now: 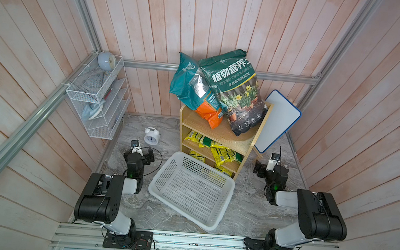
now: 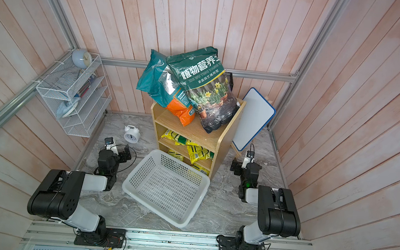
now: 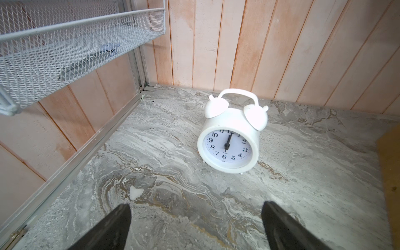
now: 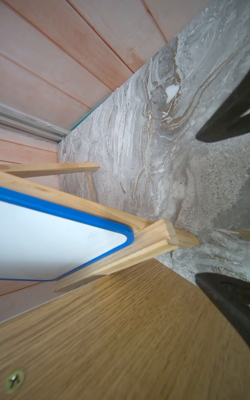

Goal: Take down the fertilizer bag from the shelf
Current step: Adjust the storage box at the center of the board.

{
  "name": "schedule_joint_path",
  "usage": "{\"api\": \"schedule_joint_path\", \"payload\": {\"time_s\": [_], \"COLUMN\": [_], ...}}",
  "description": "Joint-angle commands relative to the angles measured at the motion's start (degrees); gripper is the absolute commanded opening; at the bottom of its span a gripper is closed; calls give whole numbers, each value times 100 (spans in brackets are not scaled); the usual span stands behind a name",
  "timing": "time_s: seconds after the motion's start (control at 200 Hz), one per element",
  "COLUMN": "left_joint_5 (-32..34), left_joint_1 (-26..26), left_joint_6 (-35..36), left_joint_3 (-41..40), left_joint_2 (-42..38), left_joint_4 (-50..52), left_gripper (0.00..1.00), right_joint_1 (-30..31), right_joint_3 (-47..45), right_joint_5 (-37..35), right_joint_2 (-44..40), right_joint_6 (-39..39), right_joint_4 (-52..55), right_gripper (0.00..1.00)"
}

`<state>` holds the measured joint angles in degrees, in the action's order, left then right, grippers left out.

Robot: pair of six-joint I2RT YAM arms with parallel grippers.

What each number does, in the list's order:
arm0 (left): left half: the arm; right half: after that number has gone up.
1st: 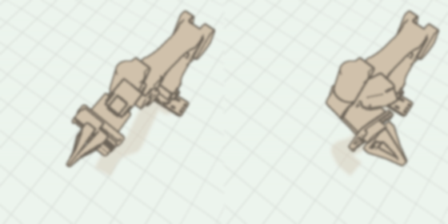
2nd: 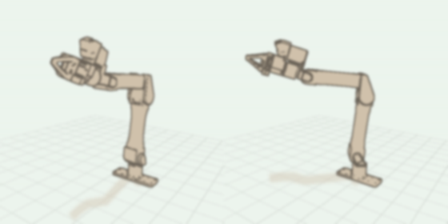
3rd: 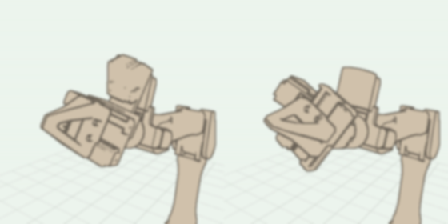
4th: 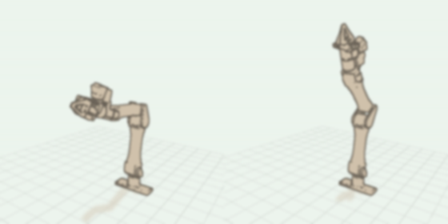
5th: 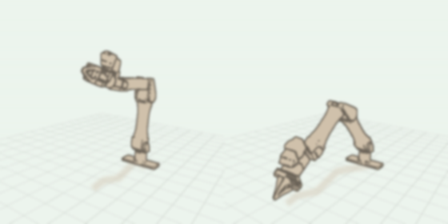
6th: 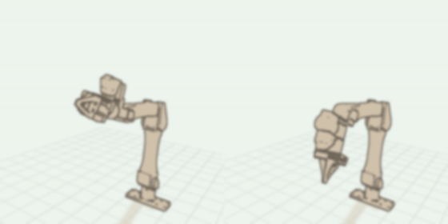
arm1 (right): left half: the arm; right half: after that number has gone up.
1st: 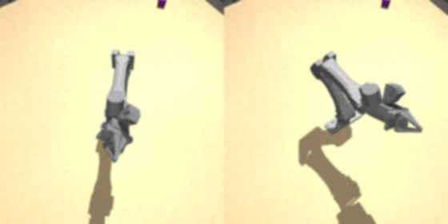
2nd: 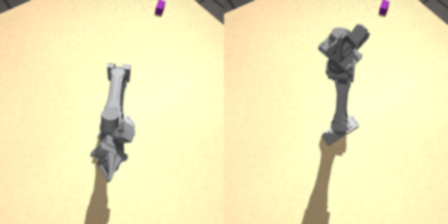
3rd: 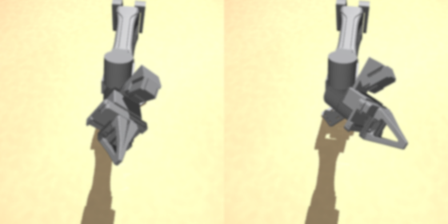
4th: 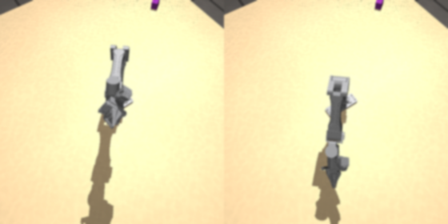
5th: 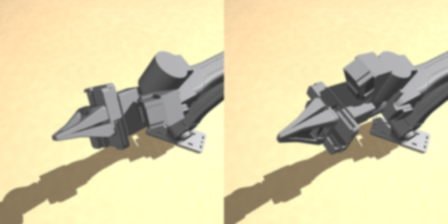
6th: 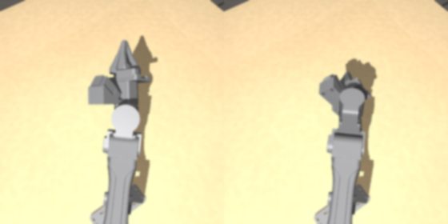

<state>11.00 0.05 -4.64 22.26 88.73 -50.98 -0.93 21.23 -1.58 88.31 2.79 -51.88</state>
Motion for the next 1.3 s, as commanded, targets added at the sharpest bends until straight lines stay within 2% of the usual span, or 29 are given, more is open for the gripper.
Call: {"api": "schedule_joint_path", "payload": {"time_s": [0.0, 0.12, 0.205, 0.26, 0.405, 0.525, 0.615, 0.685, 0.725, 0.785, 0.825, 0.93, 1.0, 1.07, 1.145, 1.235, 1.295], "left_joint_5": [108, 137, 801, 1015, 1204, 1866, 1861, 2113, 1789, 759, 373, 162, 202, 259, -295, -1117, -1293], "left_joint_1": [12, 3, 84, 78, 107, 240, 252, 188, 30, -236, -284, -211, -116, -26, -40, -49, -67], "left_joint_6": [27, 25, -113, -265, -823, -1343, -1690, -2447, -2682, -2552, -2522, -2780, -3157, -3735, -3965, -3920, -4041], "left_joint_3": [-11, -41, -76, -29, 736, 660, 670, 771, 863, 1018, 1178, 1850, 2162, 2263, 2190, 1849, 1676], "left_joint_2": [59, 42, -246, -759, -1804, -2341, -2711, -2875, -2941, -3016, -3028, -2855, -2748, -2780, -2896, -3125, -3326], "left_joint_4": [-79, -115, 80, 587, 3675, 4537, 4878, 5170, 5317, 5390, 5570, 6784, 7628, 8109, 8223, 7753, 7538], "left_gripper": [100, 100, 100, 100, 100, 100, 100, 100, 100, 100, 100, 100, 100, 100, 100, 100, 100], "right_joint_1": [-48, -39, -22, -15, -21, -5, 4, 97, 206, 600, 962, 2136, 3015, 3790, 4366, 4569, 4637], "right_joint_3": [34, -133, -410, -535, -73, 692, 1215, 1578, 1779, 2110, 2366, 2736, 2659, 2491, 2198, 1783, 1718], "right_joint_5": [99, -35, -334, -659, -1317, -1667, -1730, -1671, -1562, -1545, -1577, -1549, -1323, -1100, -665, 193, 545], "right_joint_2": [86, 10, -447, -923, -2352, -2993, -3331, -3558, -3652, -3721, -3737, -3902, -4118, -4270, -4273, -3984, -3691], "right_joint_6": [20, 63, 134, 269, 713, 1350, 1984, 2382, 2493, 2659, 2750, 3358, 3910, 4470, 4842, 4958, 4993], "right_joint_4": [-81, -361, -459, -164, 2510, 4824, 6358, 7375, 7920, 8821, 9448, 10791, 11110, 11120, 10644, 9577, 9076], "right_gripper": [98, 98, 97, 97, 97, 95, 91, 88, 85, 82, 81, 78, 75, 73, 73, 70, 67]}}
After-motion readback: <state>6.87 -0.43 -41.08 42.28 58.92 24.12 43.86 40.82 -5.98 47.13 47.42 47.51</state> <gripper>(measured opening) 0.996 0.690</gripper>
